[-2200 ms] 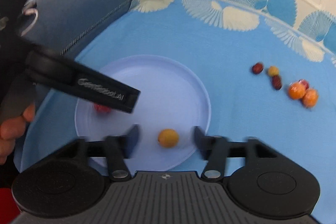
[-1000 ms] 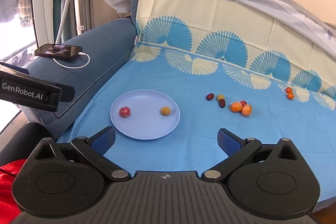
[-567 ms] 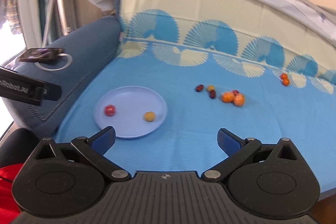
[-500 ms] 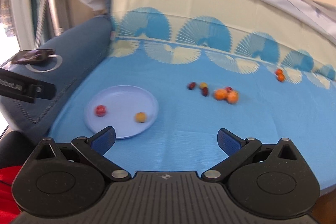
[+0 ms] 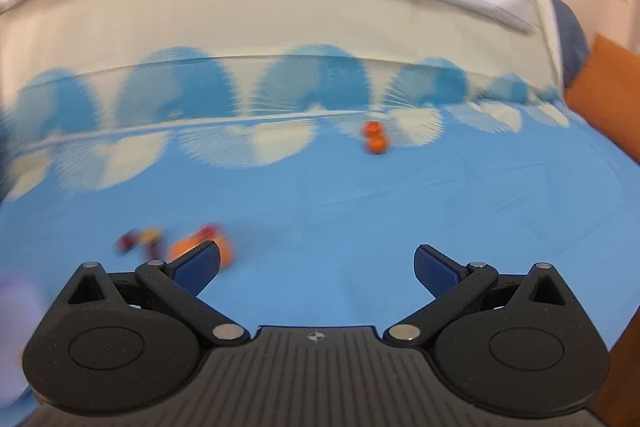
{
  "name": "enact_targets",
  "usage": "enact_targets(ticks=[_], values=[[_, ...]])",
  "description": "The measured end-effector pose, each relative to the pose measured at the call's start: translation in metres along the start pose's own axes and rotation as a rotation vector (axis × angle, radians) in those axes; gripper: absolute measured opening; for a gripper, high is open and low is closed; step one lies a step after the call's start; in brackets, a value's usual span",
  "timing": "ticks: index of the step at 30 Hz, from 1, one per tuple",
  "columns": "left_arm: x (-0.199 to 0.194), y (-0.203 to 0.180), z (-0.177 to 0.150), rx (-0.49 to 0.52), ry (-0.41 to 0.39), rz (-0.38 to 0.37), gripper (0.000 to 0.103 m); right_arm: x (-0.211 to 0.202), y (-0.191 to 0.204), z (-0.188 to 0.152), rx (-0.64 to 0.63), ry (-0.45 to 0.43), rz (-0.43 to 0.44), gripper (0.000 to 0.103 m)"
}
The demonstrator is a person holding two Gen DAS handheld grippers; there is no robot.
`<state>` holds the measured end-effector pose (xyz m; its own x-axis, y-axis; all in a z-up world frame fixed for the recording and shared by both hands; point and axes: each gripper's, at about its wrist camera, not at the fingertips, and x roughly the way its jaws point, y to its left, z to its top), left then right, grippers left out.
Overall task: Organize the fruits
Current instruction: 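Grasp a bagged orange with the left tool while the right tool grasps an orange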
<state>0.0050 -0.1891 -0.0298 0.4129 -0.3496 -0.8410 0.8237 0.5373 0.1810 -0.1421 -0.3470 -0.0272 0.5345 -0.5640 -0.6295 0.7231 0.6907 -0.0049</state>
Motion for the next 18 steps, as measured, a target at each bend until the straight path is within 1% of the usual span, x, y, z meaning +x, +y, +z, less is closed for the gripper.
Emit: enact_targets(ticks=[1,3,5,6,8,10,12,14,16,18], values=[[0.018,-0.005,0.012,0.019,0.012,-0.013,0.103,0.022,-0.013,0.008,0.031,-0.001,-0.015,0.102],[0.049,-0.015,0.033,0.057,0.012,-0.052,0.103,0.068,-0.035,0.021,0.081,0.025,-0.047,0.102],[0.081,-0.026,0.051,0.125,0.021,-0.090,0.103,0.116,-0.052,0.033,0.122,0.033,-0.059,0.102],[0.100,-0.031,0.058,0.160,0.037,-0.103,0.103,0.139,-0.058,0.038,0.129,0.036,-0.074,0.102],[0.135,-0.038,0.069,0.203,0.073,-0.120,0.103,0.186,-0.066,0.048,0.135,0.042,-0.088,0.102],[0.165,-0.044,0.078,0.254,0.104,-0.110,0.103,0.234,-0.073,0.060,0.144,0.060,-0.084,0.102],[0.182,-0.049,0.086,0.289,0.099,-0.101,0.103,0.278,-0.079,0.069,0.156,0.079,-0.087,0.102],[0.193,-0.053,0.091,0.336,0.083,-0.118,0.103,0.317,-0.081,0.078,0.168,0.089,-0.099,0.102],[0.204,-0.056,0.095,0.377,0.083,-0.127,0.103,0.342,-0.083,0.086,0.167,0.093,-0.115,0.102],[0.211,-0.056,0.097,0.405,0.081,-0.144,0.102,0.362,-0.084,0.094,0.156,0.093,-0.152,0.102]])
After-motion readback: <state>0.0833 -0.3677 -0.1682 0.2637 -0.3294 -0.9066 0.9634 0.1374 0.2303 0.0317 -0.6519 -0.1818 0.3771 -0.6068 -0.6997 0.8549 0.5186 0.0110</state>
